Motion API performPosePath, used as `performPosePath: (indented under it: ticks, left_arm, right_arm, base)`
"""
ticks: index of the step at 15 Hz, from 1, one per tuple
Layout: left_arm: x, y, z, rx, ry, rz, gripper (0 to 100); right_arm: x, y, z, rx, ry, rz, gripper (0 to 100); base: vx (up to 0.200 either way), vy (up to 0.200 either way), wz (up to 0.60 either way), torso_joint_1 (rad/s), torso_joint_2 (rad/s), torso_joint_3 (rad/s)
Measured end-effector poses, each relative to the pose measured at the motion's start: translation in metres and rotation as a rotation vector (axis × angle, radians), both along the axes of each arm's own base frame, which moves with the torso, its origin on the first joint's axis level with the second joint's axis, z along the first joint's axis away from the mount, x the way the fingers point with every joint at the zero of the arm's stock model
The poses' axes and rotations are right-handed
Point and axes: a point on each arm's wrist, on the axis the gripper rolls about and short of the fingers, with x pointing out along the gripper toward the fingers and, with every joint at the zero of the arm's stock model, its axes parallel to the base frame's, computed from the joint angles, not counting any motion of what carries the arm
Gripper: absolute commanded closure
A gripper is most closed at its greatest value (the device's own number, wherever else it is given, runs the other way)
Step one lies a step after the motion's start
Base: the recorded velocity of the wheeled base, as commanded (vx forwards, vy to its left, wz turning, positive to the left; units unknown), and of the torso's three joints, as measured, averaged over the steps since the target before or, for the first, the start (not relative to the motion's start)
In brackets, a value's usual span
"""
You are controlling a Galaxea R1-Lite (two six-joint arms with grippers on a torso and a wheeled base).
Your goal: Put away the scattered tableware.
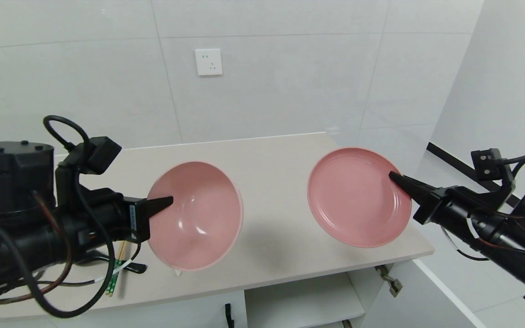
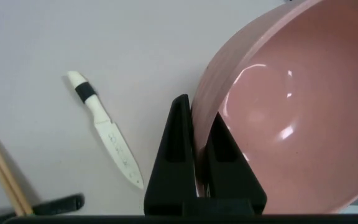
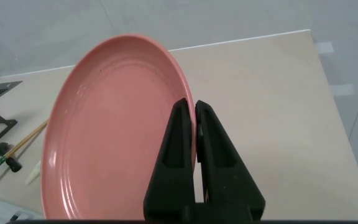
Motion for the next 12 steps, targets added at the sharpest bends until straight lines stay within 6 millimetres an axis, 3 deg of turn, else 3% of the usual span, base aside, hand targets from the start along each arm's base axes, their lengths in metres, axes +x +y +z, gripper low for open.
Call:
performPosePath:
  ticks: [4, 8, 12]
  left_arm:
    - [-0.026, 0.010, -0.002, -0.034, -0.020, -0.078, 100]
    - [-0.041, 0.018, 0.000, -0.032, -0.308, -0.147, 100]
    - [-0.048, 0.024, -0.010, -0.079, -0.455, -0.126, 100]
  right_arm:
    - [0.000, -0.004, 0.001, -0.013, -0.014, -0.018, 100]
    - [-0.015, 0.001, 0.003, -0.087, -0.051, 0.016, 100]
    - [-0.024, 0.001, 0.013, -0.105, -0.108, 0.014, 100]
  base:
    - [0.000, 0.000, 0.00, 0.000, 0.00, 0.000]
    - [0.000, 0.000, 0.00, 0.000, 0.00, 0.000]
    - [0.000, 0.000, 0.00, 0.000, 0.00, 0.000]
